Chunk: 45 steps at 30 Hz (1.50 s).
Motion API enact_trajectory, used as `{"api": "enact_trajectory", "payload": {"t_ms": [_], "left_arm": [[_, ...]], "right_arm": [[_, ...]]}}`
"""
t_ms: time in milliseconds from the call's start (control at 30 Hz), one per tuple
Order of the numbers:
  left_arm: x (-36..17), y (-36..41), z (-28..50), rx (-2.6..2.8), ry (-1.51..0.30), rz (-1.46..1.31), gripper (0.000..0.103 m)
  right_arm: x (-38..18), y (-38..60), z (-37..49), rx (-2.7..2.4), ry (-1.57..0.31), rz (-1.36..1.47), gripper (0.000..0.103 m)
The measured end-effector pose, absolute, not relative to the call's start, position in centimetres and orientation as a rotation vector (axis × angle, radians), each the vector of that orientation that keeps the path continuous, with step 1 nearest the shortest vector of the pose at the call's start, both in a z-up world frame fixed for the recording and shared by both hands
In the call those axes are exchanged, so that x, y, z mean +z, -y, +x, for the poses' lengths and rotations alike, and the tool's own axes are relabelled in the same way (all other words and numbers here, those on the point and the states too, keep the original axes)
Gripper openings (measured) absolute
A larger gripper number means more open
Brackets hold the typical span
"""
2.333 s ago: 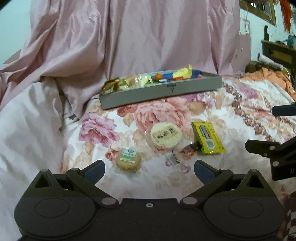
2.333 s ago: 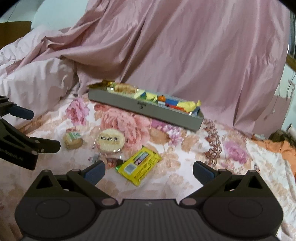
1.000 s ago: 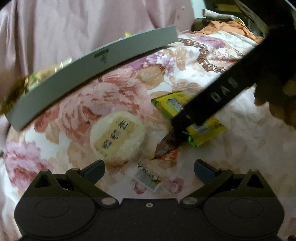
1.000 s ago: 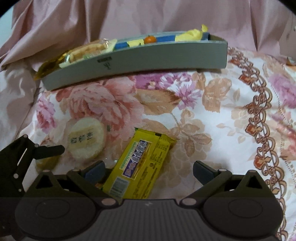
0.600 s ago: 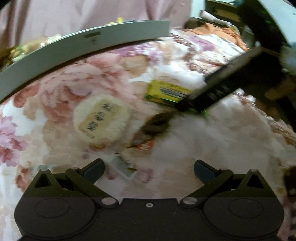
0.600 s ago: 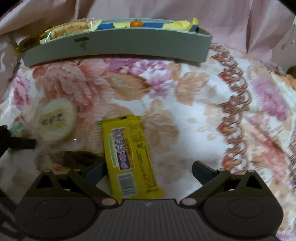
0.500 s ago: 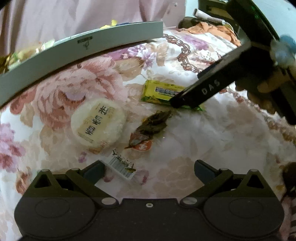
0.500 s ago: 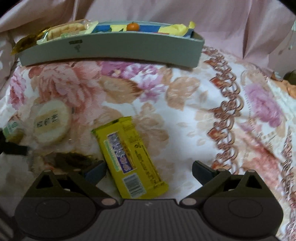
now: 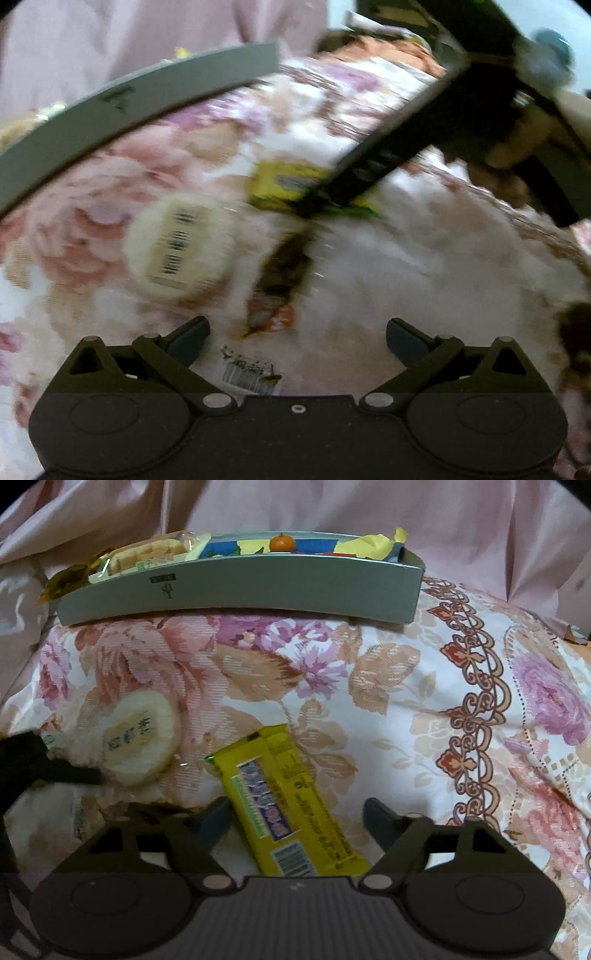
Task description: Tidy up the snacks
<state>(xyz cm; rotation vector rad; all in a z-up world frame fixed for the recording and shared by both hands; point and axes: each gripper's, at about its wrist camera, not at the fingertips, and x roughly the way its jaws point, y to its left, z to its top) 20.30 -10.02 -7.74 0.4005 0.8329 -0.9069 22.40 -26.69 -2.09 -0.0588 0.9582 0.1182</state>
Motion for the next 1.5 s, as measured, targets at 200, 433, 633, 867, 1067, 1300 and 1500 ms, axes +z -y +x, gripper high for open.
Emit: {"api": "enact_trajectory", "payload": {"t_ms": [200,433,633,867,1067,1300,1500], "left_arm": [[-7.5,11.5,19.0,-0.952,-0.833,0.412,0.101],[-8.1,12.7,20.5,-0.840,-0.785,0.401,0.095],[-8.0,13.0,20.7,-0.812,-0.759,0.411,0.067],[-7.5,12.1,20.0,-0.705,-0.839,0.327,0.049],[-6.9,9.7,18.0,-0.534,-0.966,0.200,0.049],[-6.8,9.5,15.5,-0.495,-0.962,0.166,0.059],[-7.4,10.5,16.0,-0.527,-0.940,0.231,0.070]], "right_arm": [[-1.5,26.8,22.2,0.100,-0.986,-0.098,0.060],[-1.4,27.8,22.4,0.066,-1.001,-0.061,0.060],[-1.7,28.2,22.5,0.062,-1.006,-0.040,0.060],[-2.0,28.5,22.2,0.068,-1.001,-0.001,0.055],[-1.9,28.9,20.7,0.074,-1.009,0.037,0.053],[-1.7,27.3,17.8,0.148,-1.051,0.019,0.053],[-1.9,25.3,17.0,0.168,-1.037,-0.078,0.056]]}}
